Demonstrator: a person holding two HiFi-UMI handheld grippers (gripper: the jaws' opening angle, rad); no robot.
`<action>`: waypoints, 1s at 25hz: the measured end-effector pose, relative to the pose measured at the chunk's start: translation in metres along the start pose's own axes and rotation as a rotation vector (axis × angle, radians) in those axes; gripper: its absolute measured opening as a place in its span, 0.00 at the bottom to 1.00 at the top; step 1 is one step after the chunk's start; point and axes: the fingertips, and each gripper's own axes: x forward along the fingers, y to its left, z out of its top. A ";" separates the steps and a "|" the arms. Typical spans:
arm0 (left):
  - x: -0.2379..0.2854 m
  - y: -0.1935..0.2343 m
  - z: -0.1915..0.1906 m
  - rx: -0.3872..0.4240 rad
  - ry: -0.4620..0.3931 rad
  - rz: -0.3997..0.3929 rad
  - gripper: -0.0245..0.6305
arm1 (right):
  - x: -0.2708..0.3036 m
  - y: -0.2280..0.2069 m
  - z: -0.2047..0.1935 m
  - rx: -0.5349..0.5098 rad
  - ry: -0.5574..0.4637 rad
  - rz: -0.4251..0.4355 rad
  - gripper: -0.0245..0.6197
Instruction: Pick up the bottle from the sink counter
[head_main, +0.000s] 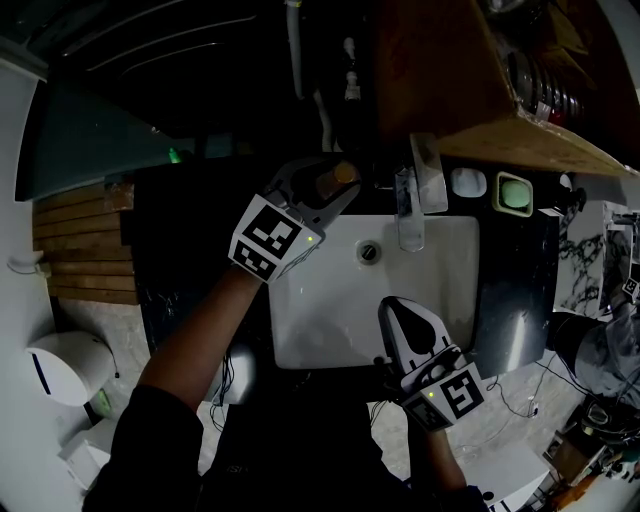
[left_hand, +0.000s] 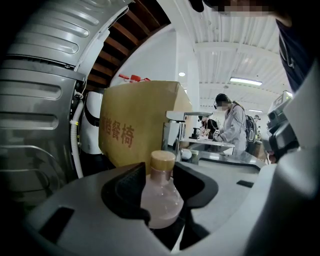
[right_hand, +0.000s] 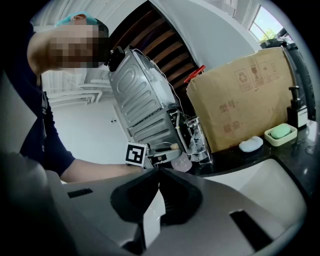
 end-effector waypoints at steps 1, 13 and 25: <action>0.000 0.000 0.000 0.002 0.003 0.001 0.30 | 0.000 0.000 0.000 0.000 0.000 0.000 0.07; -0.001 -0.002 0.004 0.057 0.010 0.029 0.26 | 0.002 0.003 -0.001 -0.004 0.003 0.002 0.07; -0.003 -0.003 0.003 0.057 0.023 0.028 0.25 | 0.001 0.005 0.001 -0.006 -0.003 -0.009 0.07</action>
